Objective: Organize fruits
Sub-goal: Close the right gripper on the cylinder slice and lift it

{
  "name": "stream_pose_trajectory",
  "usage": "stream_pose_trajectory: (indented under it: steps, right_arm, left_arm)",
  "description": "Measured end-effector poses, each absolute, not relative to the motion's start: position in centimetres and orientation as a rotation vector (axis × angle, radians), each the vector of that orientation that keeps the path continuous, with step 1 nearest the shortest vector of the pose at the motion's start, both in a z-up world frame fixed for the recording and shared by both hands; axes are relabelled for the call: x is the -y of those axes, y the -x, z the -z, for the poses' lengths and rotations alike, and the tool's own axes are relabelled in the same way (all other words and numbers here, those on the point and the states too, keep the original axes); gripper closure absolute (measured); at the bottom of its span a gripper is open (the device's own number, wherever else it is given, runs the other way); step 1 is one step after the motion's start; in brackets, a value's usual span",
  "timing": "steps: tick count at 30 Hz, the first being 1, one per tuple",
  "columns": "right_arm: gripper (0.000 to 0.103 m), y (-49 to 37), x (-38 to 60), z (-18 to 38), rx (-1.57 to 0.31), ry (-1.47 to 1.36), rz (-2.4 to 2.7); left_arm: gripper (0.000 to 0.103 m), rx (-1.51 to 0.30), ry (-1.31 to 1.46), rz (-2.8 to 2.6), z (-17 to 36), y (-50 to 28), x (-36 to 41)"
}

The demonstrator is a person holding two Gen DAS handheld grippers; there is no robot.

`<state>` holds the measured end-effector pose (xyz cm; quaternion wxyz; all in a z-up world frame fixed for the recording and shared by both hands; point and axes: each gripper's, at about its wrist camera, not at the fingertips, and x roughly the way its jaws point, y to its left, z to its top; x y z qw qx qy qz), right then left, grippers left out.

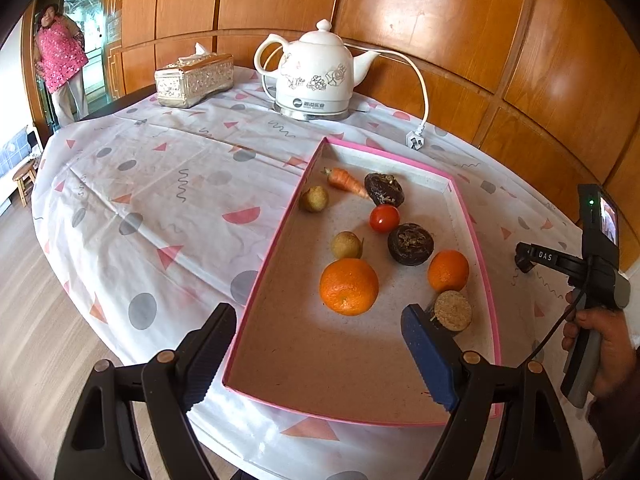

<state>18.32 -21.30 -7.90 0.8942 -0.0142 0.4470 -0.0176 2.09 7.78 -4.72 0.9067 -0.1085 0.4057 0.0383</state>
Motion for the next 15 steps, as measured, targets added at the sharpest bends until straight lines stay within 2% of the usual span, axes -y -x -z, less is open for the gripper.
stream_pose_trajectory:
  steps: [2, 15]
  right_arm:
    - [0.072, -18.1, 21.4, 7.9, -0.919, 0.029, 0.033]
    - [0.072, -16.1, 22.4, 7.8, -0.905, 0.023, 0.007]
  left_arm:
    - [0.018, -0.838, 0.225, -0.078, 4.7, -2.1, -7.8]
    - [0.018, -0.831, 0.219, -0.075, 4.3, -1.8, -7.3]
